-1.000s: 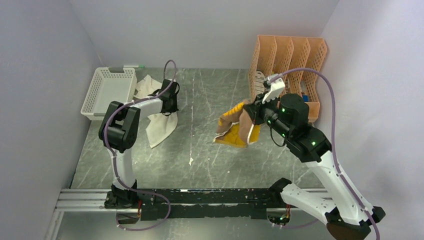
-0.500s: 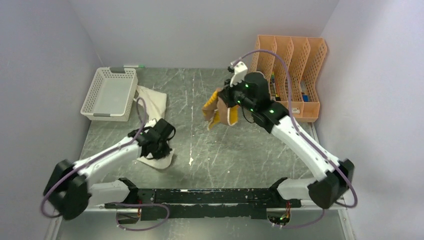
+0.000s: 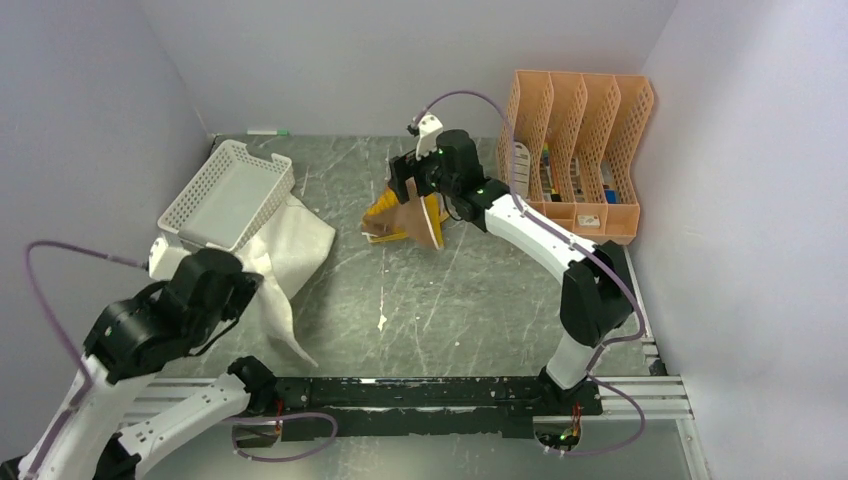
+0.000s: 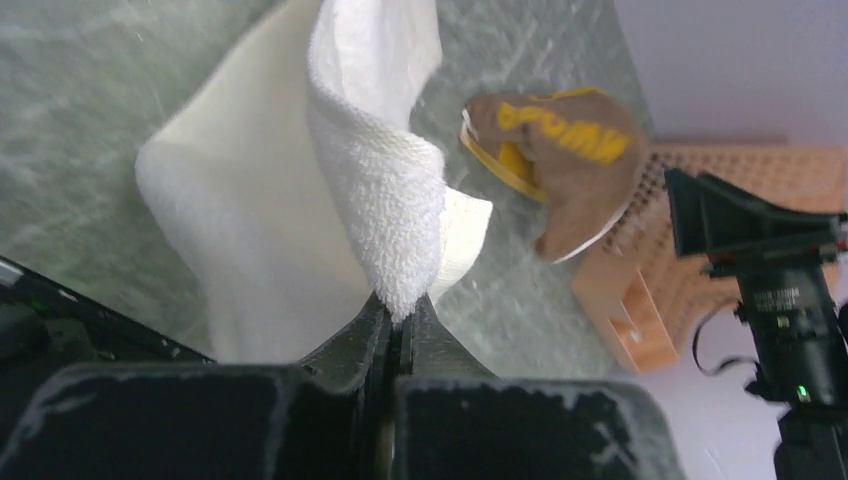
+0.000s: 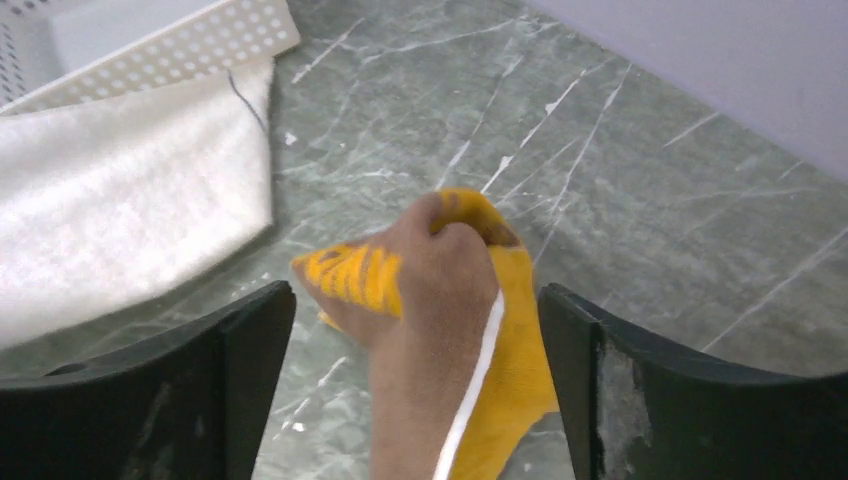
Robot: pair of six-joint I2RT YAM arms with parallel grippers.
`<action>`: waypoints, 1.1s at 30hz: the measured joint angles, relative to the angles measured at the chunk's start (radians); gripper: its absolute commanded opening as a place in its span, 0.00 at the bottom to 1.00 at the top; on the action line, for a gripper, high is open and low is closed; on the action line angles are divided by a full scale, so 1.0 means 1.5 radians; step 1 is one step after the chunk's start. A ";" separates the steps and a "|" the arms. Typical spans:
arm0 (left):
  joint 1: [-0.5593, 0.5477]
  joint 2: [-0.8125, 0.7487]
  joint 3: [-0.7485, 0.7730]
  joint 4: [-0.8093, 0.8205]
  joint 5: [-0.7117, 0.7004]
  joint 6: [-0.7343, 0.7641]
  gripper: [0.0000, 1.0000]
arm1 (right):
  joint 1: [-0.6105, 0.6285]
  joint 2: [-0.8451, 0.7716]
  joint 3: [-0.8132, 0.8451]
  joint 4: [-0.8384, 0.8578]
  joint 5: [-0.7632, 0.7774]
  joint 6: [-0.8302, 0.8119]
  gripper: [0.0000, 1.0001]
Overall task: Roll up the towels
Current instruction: Place the towel at the center of the board.
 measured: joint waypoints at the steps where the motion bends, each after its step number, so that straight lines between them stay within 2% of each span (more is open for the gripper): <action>1: 0.004 0.024 0.017 -0.009 -0.019 0.005 0.07 | 0.000 0.007 0.001 0.005 -0.001 -0.004 1.00; 3: 0.009 0.089 0.052 -0.019 -0.054 0.018 0.07 | 0.001 0.017 -0.001 0.017 -0.007 -0.012 1.00; 4: 0.010 0.126 0.069 -0.019 -0.068 0.026 0.15 | 0.002 0.020 -0.008 0.033 -0.011 -0.014 1.00; 6: 0.012 0.194 0.098 -0.018 -0.092 0.039 0.54 | 0.006 0.020 -0.026 0.059 -0.014 -0.014 1.00; 8: 0.015 0.237 0.108 -0.014 -0.107 0.051 0.99 | 0.010 0.027 -0.031 0.080 -0.024 -0.010 1.00; 11: 0.027 0.278 0.108 -0.013 -0.131 0.046 0.99 | 0.021 0.064 -0.005 0.112 -0.056 -0.002 1.00; 14: 0.050 0.301 0.109 -0.017 -0.153 0.046 0.99 | 0.047 0.145 0.070 0.134 -0.085 0.003 0.99; 17: 0.077 0.334 0.118 -0.018 -0.168 0.052 0.99 | 0.073 0.227 0.122 0.160 -0.110 0.022 0.88; 19: 0.111 0.360 0.125 0.005 -0.170 0.095 0.99 | 0.087 0.271 0.135 0.171 -0.128 0.036 0.83; 20: 0.145 0.372 0.124 0.033 -0.158 0.134 0.99 | 0.093 0.294 0.141 0.171 -0.135 0.045 0.83; 24: 0.362 0.461 0.127 0.185 -0.050 0.334 0.95 | 0.115 0.386 0.178 0.167 -0.153 0.066 0.78; 26: 0.419 0.528 0.135 0.240 -0.015 0.410 0.92 | 0.125 0.415 0.189 0.163 -0.155 0.069 0.71; 29: 0.435 0.636 0.166 0.300 0.034 0.505 0.86 | 0.142 0.429 0.187 0.157 -0.160 0.071 0.59; 33: 0.434 0.790 0.255 0.343 0.078 0.601 0.84 | 0.173 0.422 0.159 0.165 -0.160 0.065 0.33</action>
